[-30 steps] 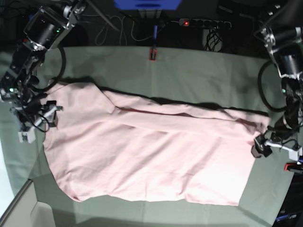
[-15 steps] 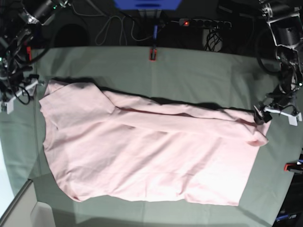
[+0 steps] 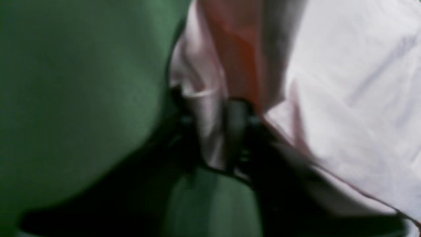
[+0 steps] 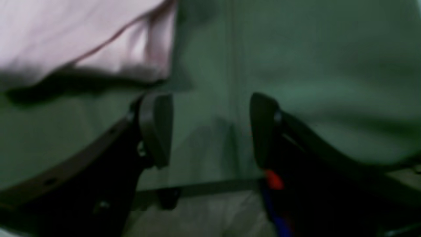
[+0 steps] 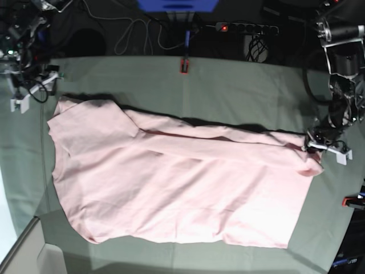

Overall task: Layout the t-shirt on the table in an organized manner, then fold the t-shirt properly
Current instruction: 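Pull the folded edge taut with both grippers and straighten the fold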

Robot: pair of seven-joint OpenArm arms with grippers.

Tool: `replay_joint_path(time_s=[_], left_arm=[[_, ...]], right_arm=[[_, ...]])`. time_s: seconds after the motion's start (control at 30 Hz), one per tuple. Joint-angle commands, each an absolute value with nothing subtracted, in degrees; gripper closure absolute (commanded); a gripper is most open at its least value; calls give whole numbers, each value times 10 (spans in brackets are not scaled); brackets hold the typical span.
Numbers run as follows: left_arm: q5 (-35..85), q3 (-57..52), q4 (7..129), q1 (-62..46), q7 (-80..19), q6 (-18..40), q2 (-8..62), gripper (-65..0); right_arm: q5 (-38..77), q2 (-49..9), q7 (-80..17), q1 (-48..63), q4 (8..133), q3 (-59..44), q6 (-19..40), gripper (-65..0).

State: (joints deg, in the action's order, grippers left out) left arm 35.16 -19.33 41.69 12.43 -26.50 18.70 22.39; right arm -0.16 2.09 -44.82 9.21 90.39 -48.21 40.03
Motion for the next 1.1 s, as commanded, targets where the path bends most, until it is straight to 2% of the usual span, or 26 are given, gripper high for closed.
replay_joint_path(time_s=[0.0, 0.33, 0.7, 1.07], left_arm=[[353, -196, 426, 133, -262, 189, 236, -14], [357, -198, 429, 130, -264, 190, 254, 0], [356, -199, 429, 130, -263, 190, 253, 0], [355, -199, 429, 132, -263, 189, 252, 0]], right_arm=[[5, 15, -438, 87, 907, -484, 400, -372], [5, 14, -438, 42, 887, -483, 400, -373], [4, -13, -437, 6, 773, -483, 400, -373], [5, -9, -437, 12, 795, -476, 400, -373]])
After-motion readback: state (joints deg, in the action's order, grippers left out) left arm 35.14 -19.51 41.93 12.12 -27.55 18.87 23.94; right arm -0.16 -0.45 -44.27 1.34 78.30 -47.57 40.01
